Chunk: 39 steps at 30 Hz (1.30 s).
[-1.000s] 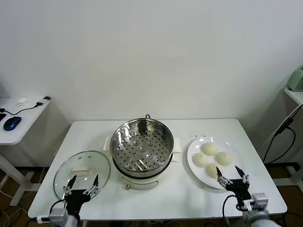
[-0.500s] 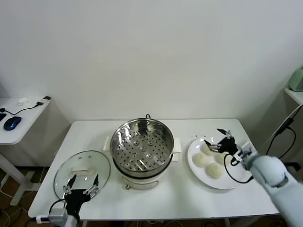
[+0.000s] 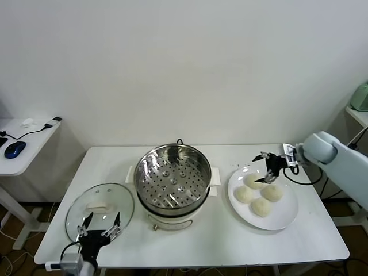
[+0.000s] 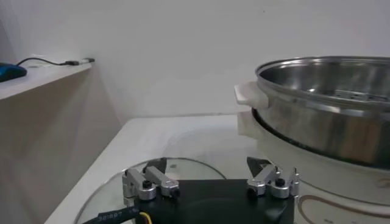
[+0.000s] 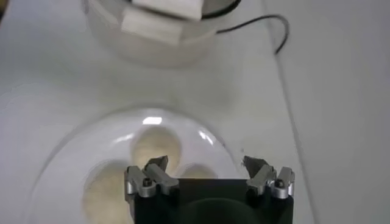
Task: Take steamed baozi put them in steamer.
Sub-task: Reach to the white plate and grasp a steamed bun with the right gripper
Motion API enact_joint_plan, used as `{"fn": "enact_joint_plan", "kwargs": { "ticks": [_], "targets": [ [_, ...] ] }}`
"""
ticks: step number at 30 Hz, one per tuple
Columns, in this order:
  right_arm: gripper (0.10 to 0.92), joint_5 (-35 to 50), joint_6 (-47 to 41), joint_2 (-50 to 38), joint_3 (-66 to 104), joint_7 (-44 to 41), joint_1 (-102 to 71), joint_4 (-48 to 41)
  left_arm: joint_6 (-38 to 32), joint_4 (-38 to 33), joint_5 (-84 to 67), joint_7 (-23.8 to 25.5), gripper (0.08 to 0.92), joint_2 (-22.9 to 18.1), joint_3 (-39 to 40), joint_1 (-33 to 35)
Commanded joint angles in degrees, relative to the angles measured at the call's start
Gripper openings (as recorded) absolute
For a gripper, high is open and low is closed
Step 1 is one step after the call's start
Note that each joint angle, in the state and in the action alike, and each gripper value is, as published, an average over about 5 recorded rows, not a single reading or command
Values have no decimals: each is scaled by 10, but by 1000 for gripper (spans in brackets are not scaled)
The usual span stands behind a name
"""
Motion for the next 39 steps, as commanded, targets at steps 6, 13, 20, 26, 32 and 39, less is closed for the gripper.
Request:
{"fn": "enact_joint_plan", "kwargs": {
  "ticks": [6,13,20,26,32,39],
  "targets": [
    [823,-7,-18,125,-158,-44,93,-144,-3,5,8,0,823,-4,-2,0],
    [823,-45,-42,143,-111,-10,18,-165,-1,1,18,1,823,-9,-4,0],
    [823,-75,-49,164,-52,13,-34,-203,-7,2,19,1,823,-8,-4,5],
    [823,-92,-50,189,-33,28,-42,-238,-16,15,20,0,823,-7,1,9],
    [823,-91,-55,201,-28,33,-45,-247,-18,13,19,0,823,-6,0,11],
    [752,-96,-60,204,-28,30,-44,-245,-19,9,19,0,823,-3,0,16]
  ]
}}
